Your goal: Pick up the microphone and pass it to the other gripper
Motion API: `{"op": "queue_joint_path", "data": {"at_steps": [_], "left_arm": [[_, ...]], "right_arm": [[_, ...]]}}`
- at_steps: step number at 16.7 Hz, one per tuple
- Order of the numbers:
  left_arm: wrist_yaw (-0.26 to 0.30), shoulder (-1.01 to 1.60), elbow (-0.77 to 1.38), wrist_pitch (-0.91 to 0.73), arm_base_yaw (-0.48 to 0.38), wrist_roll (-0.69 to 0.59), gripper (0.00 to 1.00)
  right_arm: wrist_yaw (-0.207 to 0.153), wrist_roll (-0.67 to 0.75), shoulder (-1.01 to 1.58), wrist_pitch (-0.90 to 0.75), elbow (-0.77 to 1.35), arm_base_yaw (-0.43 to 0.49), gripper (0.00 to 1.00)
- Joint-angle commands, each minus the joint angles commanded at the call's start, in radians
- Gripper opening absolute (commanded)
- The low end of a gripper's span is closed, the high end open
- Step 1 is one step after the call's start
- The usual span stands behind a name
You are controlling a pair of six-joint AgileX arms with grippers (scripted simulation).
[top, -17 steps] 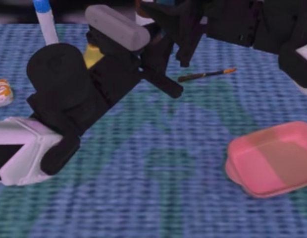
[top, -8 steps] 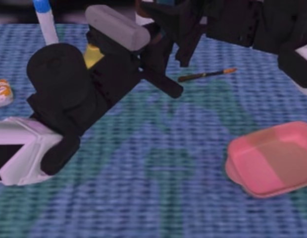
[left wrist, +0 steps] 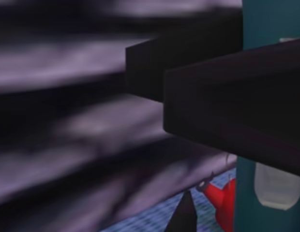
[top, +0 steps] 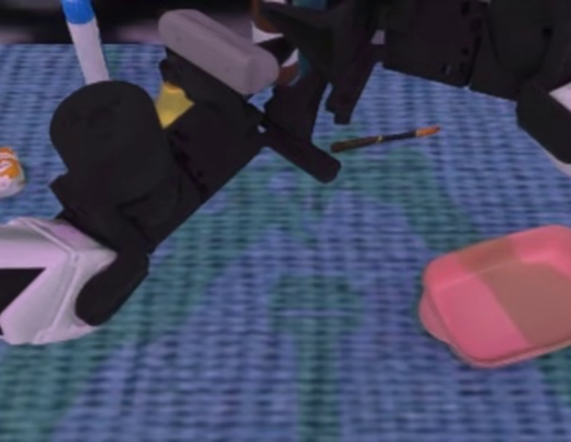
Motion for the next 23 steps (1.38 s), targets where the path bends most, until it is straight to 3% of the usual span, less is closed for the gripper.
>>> {"op": "queue_joint_path", "data": {"at_steps": [3,4,13,20,23], "left_arm": [[0.000,0.000,0.000,0.000,0.000,0.000,0.98],[0.000,0.000,0.000,0.000,0.000,0.000,1.00],[-0.006,0.007,-0.010,0.000,0.006,0.005,1.00],[0.027,-0.215,-0.235,-0.001,0.061,0.001,1.00],[0.034,-0.251,-0.270,0.002,0.070,0.000,1.00]], "right_arm": [[0.000,0.000,0.000,0.000,0.000,0.000,0.00],[0.000,0.000,0.000,0.000,0.000,0.000,0.00],[0.003,-0.001,-0.009,0.000,0.006,-0.004,0.00],[-0.104,-0.003,-0.078,0.005,-0.068,-0.101,0.00],[-0.123,-0.003,-0.091,0.006,-0.081,-0.119,0.00]]}}
